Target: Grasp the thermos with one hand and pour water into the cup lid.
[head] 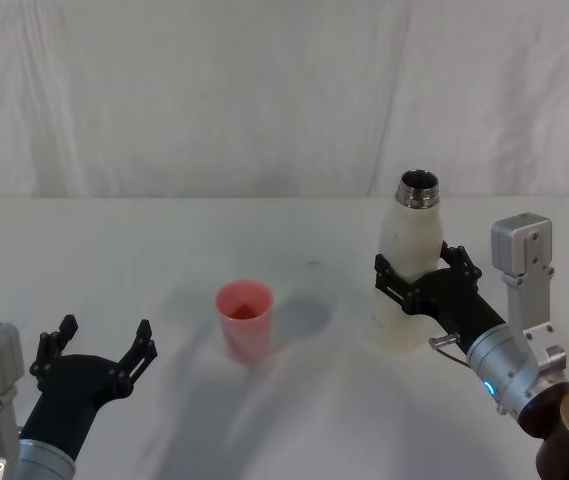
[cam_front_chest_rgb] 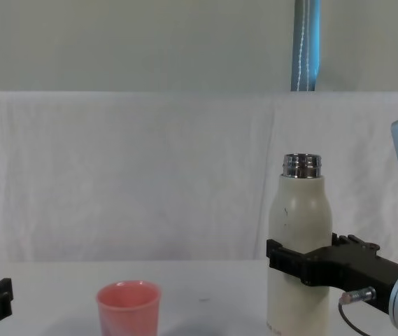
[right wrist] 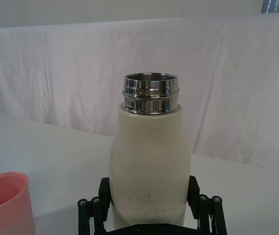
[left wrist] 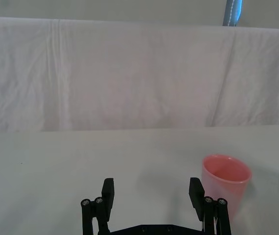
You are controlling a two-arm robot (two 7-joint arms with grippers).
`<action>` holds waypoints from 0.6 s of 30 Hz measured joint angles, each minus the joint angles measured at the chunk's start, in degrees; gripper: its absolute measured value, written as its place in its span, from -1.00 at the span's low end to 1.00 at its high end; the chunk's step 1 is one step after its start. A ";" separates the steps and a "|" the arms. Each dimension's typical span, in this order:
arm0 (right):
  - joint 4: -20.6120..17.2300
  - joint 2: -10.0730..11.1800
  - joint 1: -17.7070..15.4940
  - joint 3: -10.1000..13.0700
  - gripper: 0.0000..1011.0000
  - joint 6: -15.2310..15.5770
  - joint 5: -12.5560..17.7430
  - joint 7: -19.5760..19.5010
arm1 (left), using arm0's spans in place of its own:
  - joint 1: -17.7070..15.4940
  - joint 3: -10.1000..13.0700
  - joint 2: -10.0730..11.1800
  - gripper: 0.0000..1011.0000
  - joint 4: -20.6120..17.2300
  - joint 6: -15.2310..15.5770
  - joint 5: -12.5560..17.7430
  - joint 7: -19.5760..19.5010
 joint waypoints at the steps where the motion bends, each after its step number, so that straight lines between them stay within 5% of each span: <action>1: 0.00 0.00 0.00 0.00 0.88 0.00 0.00 0.00 | 0.00 0.00 0.00 0.98 0.00 0.00 0.00 0.00; 9: 0.46 0.04 0.93 -0.29 0.88 -1.06 -0.73 0.14 | 0.00 0.00 0.00 0.98 0.00 0.00 0.00 0.00; 18: 3.84 1.92 6.10 -3.34 0.88 -6.87 -6.87 2.32 | 0.00 0.00 0.00 0.98 0.00 0.00 0.00 0.00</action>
